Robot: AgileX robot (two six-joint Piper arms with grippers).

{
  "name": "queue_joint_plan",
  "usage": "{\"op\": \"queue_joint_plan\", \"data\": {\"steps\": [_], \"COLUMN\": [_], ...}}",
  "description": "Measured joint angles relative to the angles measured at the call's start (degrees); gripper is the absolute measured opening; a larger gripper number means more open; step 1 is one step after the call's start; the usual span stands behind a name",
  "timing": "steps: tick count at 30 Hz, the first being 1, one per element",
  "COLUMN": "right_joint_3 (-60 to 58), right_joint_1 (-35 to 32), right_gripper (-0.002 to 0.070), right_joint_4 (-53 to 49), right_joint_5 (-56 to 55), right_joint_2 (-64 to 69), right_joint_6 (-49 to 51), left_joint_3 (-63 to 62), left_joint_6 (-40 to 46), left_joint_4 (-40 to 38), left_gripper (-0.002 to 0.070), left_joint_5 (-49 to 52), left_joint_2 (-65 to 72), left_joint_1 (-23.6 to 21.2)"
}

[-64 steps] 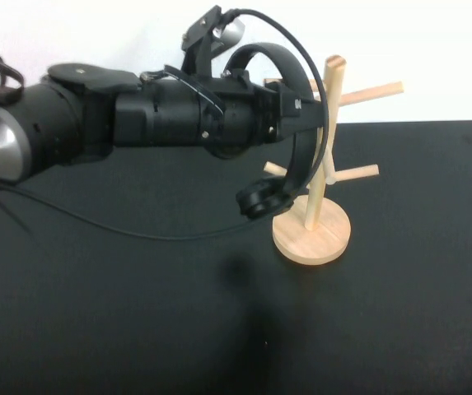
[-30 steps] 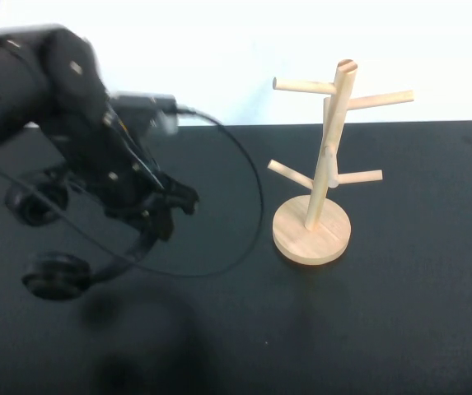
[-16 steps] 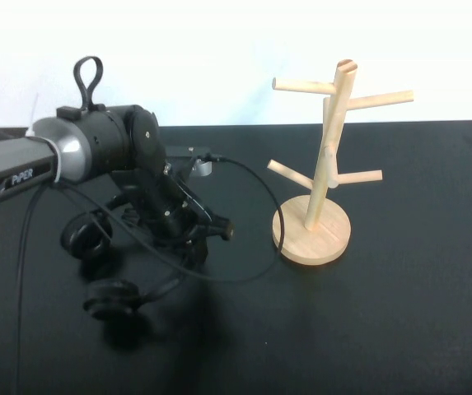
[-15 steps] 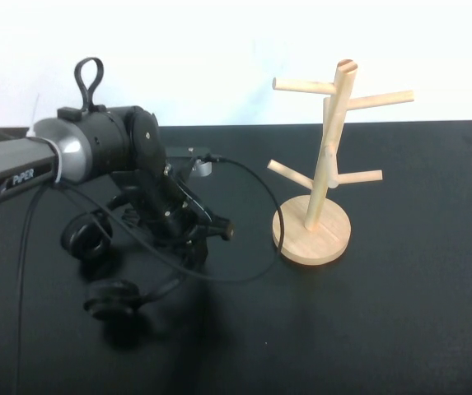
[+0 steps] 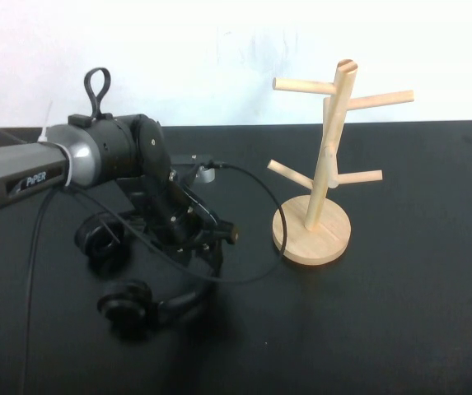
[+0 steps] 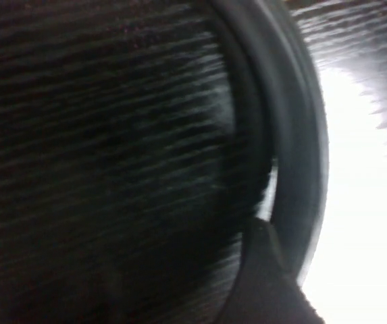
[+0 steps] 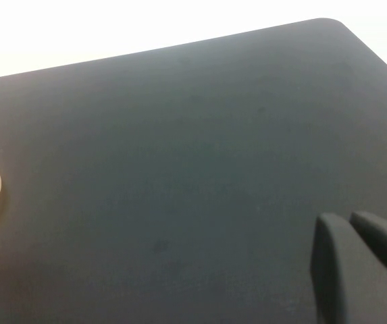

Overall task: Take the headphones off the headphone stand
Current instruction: Place the headphones on the table

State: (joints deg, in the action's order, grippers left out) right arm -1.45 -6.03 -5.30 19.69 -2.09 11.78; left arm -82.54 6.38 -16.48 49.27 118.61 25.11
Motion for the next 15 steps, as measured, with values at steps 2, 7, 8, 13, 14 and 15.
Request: {"op": "queue_joint_plan", "data": {"steps": [2,7,8,13,14,15], "right_joint_3": [0.0,0.0,0.0,0.0,0.0,0.0], "right_joint_1": [0.0,0.0,0.0,0.0,0.0,0.0], "right_gripper": [-0.0006,-0.0006,-0.0006,-0.0006,-0.0006,-0.0006], "right_joint_4": [0.0,0.0,0.0,0.0,0.0,0.0], "right_joint_5": [0.0,0.0,0.0,0.0,0.0,0.0], "right_joint_2": [0.0,0.0,0.0,0.0,0.0,0.0], "right_joint_6": [0.0,0.0,0.0,0.0,0.0,0.0], "left_joint_3": [0.0,-1.05,-1.36,-2.12,-2.12,-2.12], "left_joint_6": [0.0,0.24,0.24,0.14,0.14,0.06], "left_joint_4": [-1.17,-0.74,-0.15,3.2,3.92,4.61], "left_gripper": [0.0393,0.0384,0.0359,0.0131,0.0084,0.0054], "left_joint_5": [0.36,5.13,6.1,8.53,9.04,9.61], "left_joint_2": [-0.11,-2.93,-4.1,-11.22,-13.0,-14.88], "left_joint_1": [0.0,0.0,0.0,0.0,0.0,0.0]}}
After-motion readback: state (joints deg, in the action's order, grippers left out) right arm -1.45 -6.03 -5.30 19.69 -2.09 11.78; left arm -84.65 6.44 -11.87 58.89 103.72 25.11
